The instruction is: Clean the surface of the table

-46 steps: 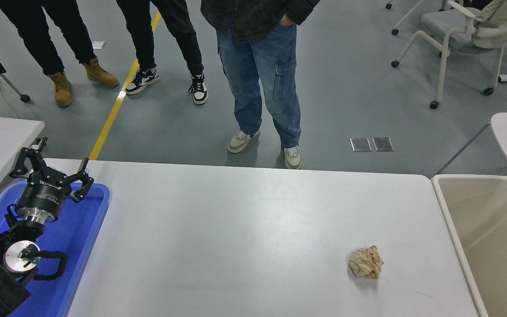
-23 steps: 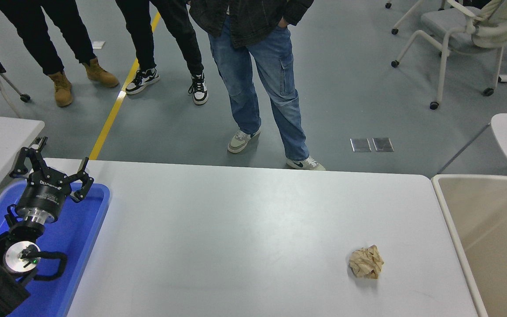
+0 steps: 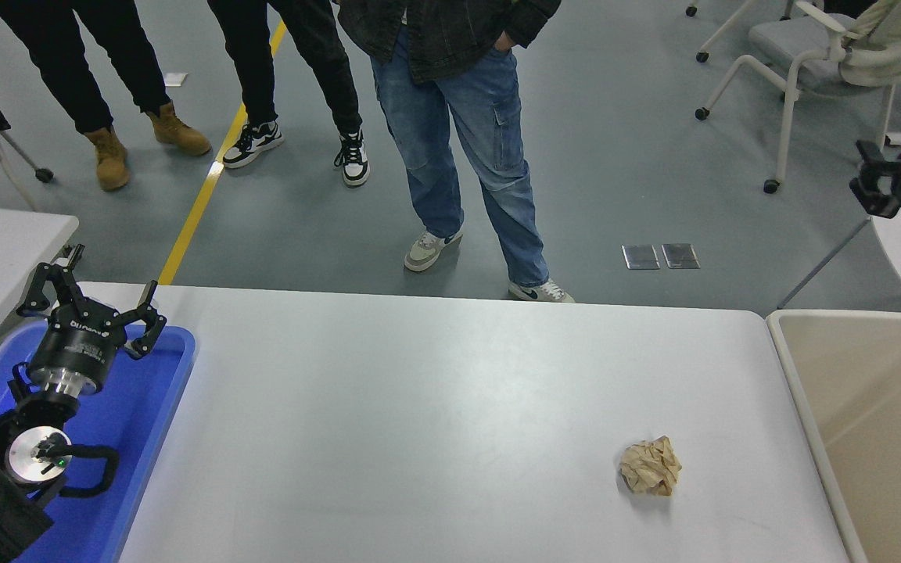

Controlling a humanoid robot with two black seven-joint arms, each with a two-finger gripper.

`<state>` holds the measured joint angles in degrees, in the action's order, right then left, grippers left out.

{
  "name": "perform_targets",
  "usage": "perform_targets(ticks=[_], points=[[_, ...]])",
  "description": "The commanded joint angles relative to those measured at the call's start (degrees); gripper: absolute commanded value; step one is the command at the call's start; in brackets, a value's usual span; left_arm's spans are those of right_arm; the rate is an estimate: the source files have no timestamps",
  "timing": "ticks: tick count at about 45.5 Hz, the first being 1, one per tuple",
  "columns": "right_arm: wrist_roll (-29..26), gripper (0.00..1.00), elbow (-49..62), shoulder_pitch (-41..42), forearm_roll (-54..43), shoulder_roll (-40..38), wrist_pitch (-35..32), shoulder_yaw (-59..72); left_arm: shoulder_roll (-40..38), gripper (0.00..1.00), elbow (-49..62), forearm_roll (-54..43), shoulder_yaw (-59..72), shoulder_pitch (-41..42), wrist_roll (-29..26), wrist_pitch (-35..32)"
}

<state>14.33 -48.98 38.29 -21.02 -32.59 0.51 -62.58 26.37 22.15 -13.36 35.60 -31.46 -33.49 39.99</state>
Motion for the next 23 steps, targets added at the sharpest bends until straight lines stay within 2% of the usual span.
perform_targets(ticks=[1,8,23], points=[[7.11,0.98,-6.13,-8.39,-0.6,3.49,-0.25,-2.37,0.0,1.0,0.0,0.0,0.0,0.0,0.0,0.0],[10.19,0.99,-8.15,-13.32,-0.86,4.81,-0.42,-2.38,0.0,1.0,0.0,0.0,0.0,0.0,0.0,0.0],[11.07,0.99,-8.85,-20.79,-3.06,7.18,-0.42,-1.14,0.0,1.0,0.0,0.0,0.0,0.0,0.0,0.0]])
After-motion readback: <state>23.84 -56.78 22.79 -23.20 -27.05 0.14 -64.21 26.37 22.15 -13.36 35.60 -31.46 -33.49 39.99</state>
